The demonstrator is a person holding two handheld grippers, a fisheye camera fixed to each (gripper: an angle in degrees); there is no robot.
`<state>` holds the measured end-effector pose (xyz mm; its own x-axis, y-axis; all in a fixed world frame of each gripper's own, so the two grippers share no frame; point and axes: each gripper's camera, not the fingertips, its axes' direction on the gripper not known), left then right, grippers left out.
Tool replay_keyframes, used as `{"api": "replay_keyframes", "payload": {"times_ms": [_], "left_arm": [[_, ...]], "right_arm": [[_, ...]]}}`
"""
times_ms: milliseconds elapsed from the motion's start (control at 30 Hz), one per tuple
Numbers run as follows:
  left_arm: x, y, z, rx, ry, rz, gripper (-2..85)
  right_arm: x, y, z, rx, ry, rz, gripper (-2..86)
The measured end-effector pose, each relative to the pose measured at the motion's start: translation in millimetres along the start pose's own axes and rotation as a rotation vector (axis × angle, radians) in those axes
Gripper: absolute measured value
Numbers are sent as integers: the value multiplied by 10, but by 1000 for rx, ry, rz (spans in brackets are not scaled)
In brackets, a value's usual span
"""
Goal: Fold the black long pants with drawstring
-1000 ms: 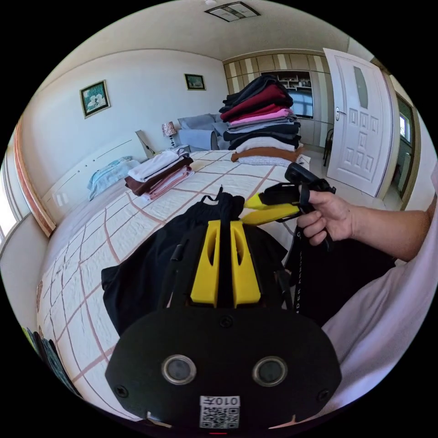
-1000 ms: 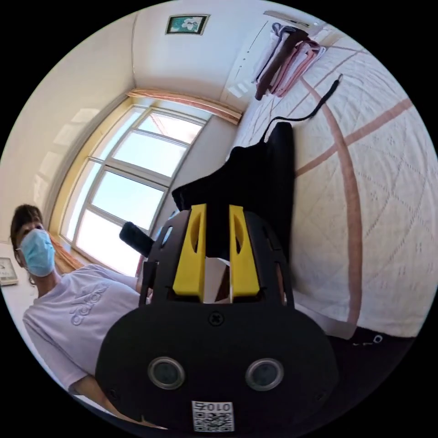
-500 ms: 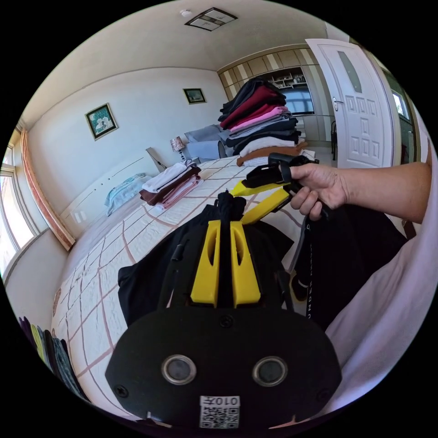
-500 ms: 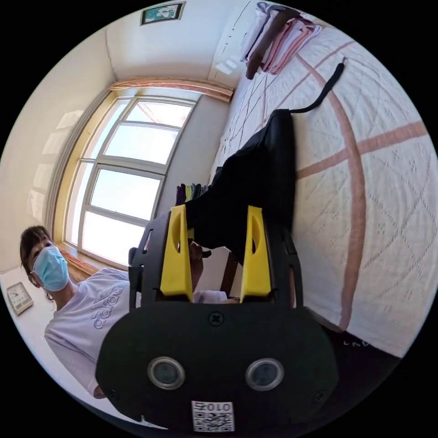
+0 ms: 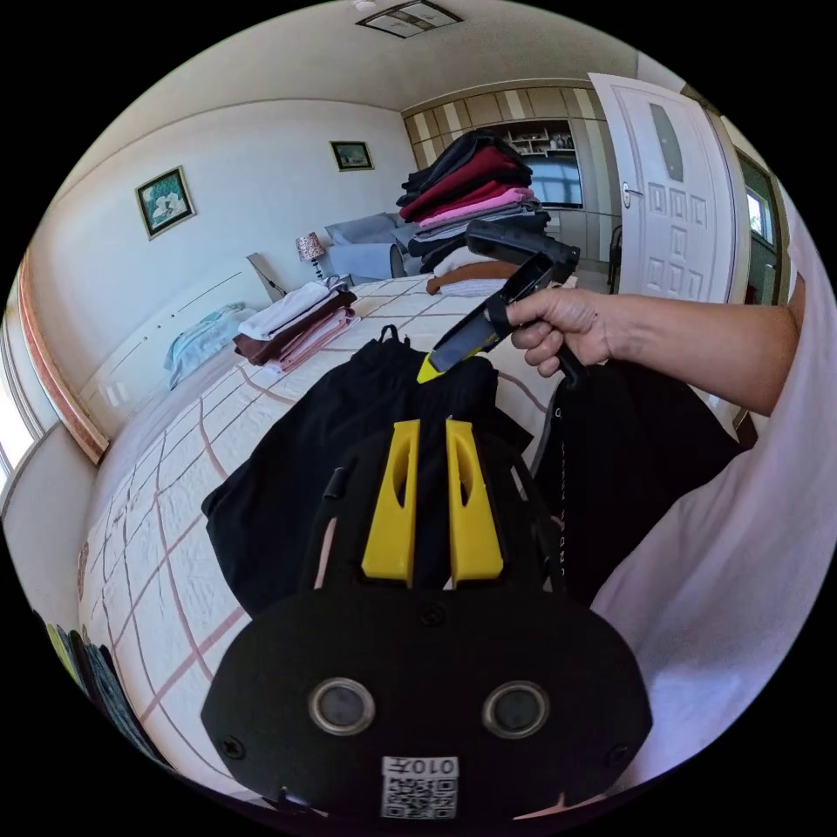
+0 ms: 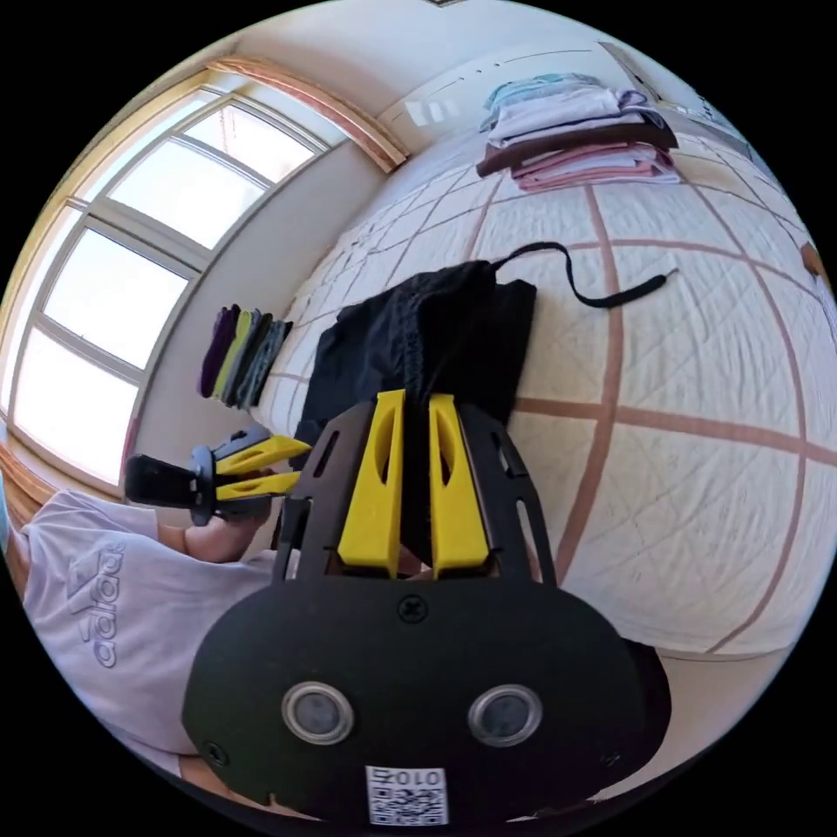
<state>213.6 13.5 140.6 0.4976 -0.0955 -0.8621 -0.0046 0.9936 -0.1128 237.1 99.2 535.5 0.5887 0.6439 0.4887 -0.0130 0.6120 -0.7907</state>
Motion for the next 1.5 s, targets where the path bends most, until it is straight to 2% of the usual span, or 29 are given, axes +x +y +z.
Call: {"api": "replay_keyframes", "payload": {"times_ms": [133,233,367,433,500,533,600,733,867,967,1067,1300,1500], "left_arm": [[-520,115,177,-143,-31,-135,41],[-940,147,245,-214,5,-194,32],[-1688,-3,-293,-81,-53,-298,20],[-2227,-90,-483,-43,-117,-379,22],[-2969,-230,-373,-106,-127,-366,36],[-3135,-263,-284,-137,-110,-343,41],[-3675,-393,170,-307,67,-223,58],[-4124,-520,506,-352,241,-168,75],[-4574,-608,526,-255,423,-273,76],[-4919,-552,482,-140,573,-373,65],[-5142,-611,368,-65,675,-361,60],[-5302,-1168,310,-205,692,-106,63],[-5327,-1238,245,-329,677,-19,67]], "right_arm": [[113,180,376,16,-89,-15,68],[-76,306,383,33,83,-47,70],[-526,558,237,157,243,-115,71],[-995,641,384,197,145,-271,71],[-1280,610,716,151,8,-374,74],[-1397,560,1007,102,-61,-401,76],[-1543,492,1433,22,-117,-448,78],[-1832,370,2042,-52,-121,-524,80],[-2043,318,2494,-117,-81,-595,77],[-2108,400,3027,-260,26,-642,75],[-1997,516,3158,-218,9,-613,72],[-1816,476,3287,-224,-40,-560,65],[-1765,562,3433,-219,-13,-579,68]]}}
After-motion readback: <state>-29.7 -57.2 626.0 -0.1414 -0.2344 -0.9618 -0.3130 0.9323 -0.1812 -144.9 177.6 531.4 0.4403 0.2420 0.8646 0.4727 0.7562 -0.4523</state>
